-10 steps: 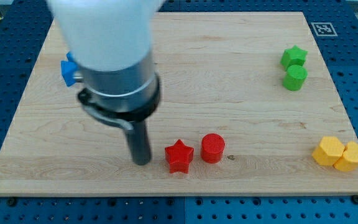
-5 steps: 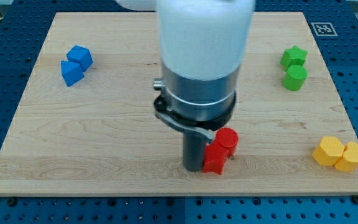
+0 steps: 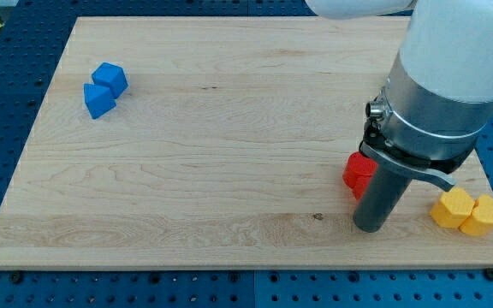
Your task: Move the red block to the bottom right
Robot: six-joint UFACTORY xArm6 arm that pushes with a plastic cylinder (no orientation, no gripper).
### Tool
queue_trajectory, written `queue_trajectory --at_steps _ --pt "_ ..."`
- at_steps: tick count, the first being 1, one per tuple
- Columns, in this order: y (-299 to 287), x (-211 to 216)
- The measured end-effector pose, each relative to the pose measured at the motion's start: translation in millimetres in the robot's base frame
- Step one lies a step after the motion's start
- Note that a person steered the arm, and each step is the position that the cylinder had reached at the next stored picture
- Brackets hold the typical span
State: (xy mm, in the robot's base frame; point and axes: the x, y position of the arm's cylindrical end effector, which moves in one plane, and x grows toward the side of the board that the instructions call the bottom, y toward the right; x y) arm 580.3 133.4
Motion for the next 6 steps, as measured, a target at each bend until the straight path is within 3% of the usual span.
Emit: queue_trajectory --at_steps 2,4,5,6 --pt "-43.2 5.9" --pt "-81.2 -57.4" --pt "-76.5 -57.4" --pt "-21.6 -57.4"
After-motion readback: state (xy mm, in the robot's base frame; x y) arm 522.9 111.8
